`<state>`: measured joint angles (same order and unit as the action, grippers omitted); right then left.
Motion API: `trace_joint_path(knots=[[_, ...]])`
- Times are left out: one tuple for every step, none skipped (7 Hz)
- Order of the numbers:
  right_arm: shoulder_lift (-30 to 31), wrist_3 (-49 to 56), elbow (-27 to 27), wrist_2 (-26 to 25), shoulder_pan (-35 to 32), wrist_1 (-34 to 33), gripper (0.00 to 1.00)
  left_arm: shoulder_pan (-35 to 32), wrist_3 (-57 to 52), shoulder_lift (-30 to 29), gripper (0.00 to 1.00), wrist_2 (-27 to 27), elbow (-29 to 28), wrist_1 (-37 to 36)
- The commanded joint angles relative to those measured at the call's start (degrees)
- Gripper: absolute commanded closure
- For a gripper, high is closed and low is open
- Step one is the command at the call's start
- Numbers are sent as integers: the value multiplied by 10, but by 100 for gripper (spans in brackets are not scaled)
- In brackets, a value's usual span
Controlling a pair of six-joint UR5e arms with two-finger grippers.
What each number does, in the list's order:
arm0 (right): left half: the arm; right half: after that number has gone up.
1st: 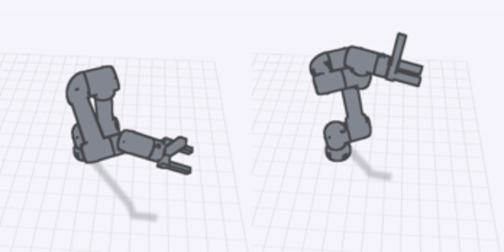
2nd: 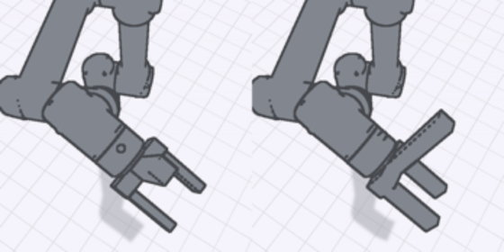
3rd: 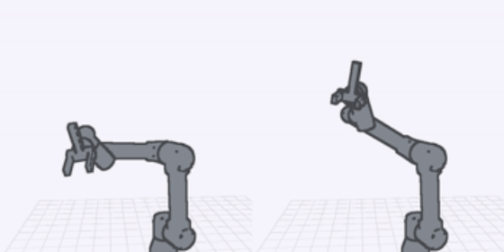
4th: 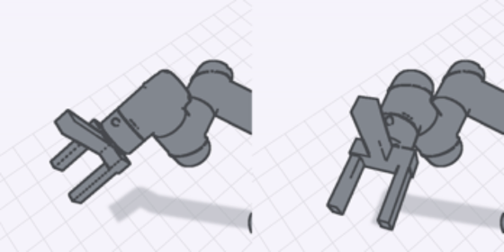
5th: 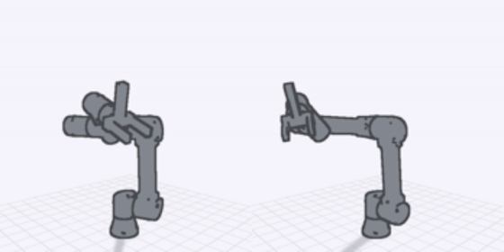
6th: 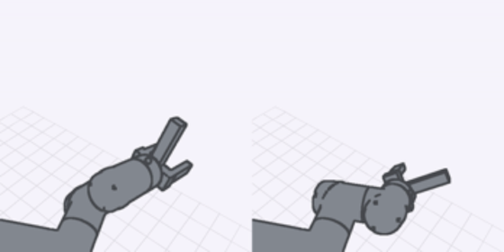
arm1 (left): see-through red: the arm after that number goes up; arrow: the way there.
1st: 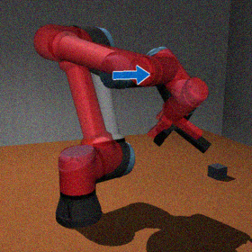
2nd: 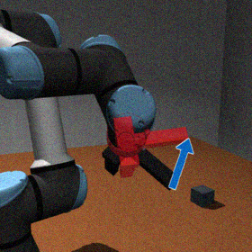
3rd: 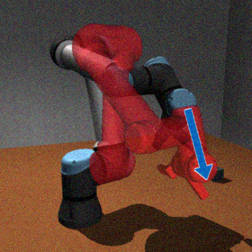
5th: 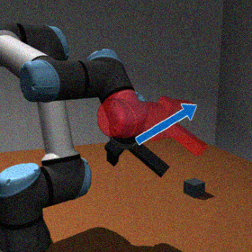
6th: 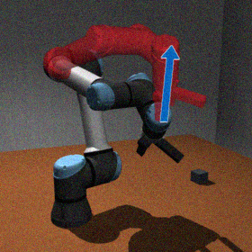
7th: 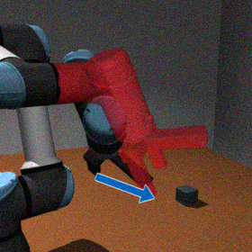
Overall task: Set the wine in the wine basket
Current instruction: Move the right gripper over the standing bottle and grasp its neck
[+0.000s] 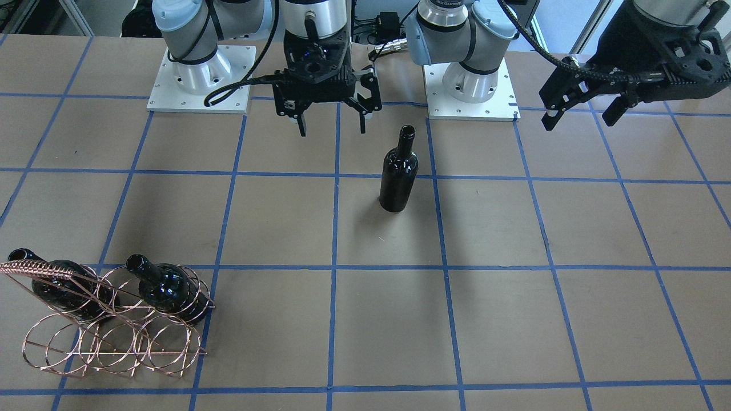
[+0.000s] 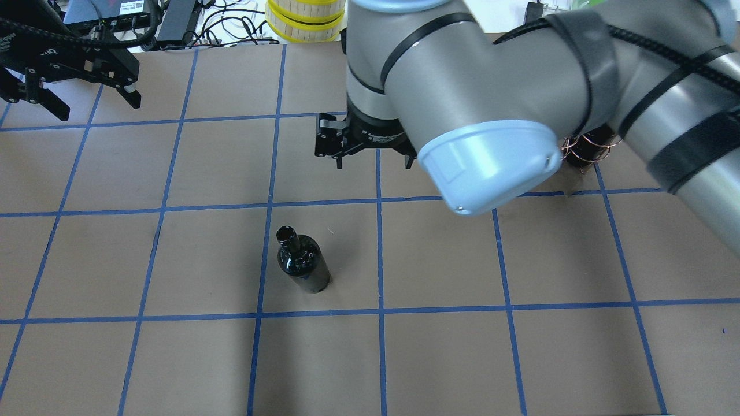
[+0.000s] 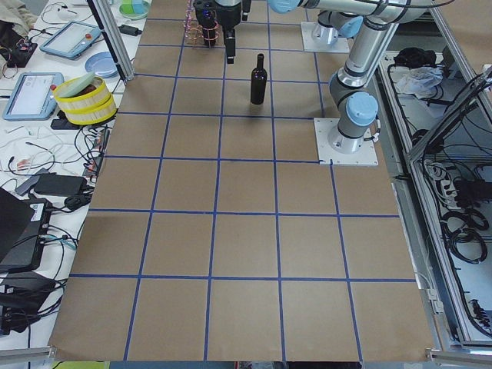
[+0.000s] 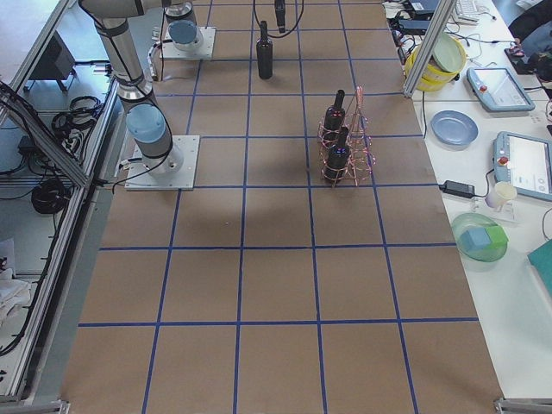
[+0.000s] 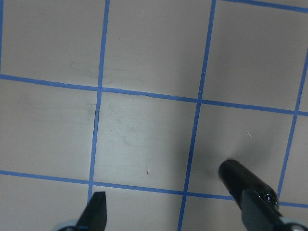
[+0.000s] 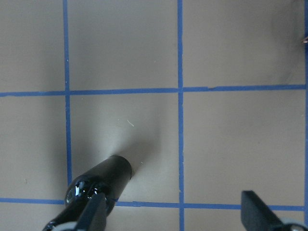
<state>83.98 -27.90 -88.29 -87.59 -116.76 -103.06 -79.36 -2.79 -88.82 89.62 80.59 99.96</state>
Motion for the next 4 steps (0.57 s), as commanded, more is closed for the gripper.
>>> trace_joint_path(knots=[[-42,-51,12,-1,-65,-26,0,0,-5,2,0,14,31,-4],[-56,-51,19,0,-76,-26,0,0,-6,2,0,13,35,-5],[-61,-64,21,0,-83,-26,0,0,-6,2,0,14,36,-4],[-72,-80,21,0,-97,-26,0,3,-7,2,0,14,36,-5]])
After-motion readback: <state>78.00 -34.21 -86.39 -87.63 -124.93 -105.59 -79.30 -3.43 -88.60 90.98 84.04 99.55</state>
